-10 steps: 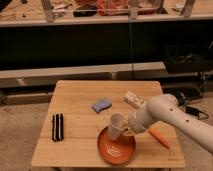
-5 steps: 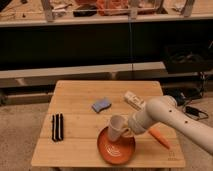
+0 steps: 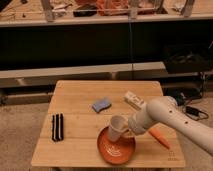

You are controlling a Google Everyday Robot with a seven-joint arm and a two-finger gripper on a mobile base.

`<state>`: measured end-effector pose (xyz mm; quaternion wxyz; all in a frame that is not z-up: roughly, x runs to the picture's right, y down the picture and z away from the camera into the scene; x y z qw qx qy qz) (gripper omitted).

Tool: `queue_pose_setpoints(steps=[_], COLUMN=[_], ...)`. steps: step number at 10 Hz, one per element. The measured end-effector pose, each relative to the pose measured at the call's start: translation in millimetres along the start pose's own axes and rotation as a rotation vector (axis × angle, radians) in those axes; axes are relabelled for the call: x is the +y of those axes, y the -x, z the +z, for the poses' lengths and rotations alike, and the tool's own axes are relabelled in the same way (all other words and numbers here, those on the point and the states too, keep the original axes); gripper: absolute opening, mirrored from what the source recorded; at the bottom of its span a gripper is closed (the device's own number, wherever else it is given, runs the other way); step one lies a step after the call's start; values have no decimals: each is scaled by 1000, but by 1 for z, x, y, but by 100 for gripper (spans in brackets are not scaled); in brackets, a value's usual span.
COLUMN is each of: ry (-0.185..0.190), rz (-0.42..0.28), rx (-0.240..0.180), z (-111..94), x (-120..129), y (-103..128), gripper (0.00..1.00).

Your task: Place the ceramic cup in the ceramic bowl

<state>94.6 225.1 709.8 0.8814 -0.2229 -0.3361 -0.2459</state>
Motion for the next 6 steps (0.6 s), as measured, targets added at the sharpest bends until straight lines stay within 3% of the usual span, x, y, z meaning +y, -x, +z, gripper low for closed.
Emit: queue_pose_setpoints(steps=[6], ry=[1], rz=[-22], rx=[3], z=[0], x=[3], y=[-2], gripper=[6])
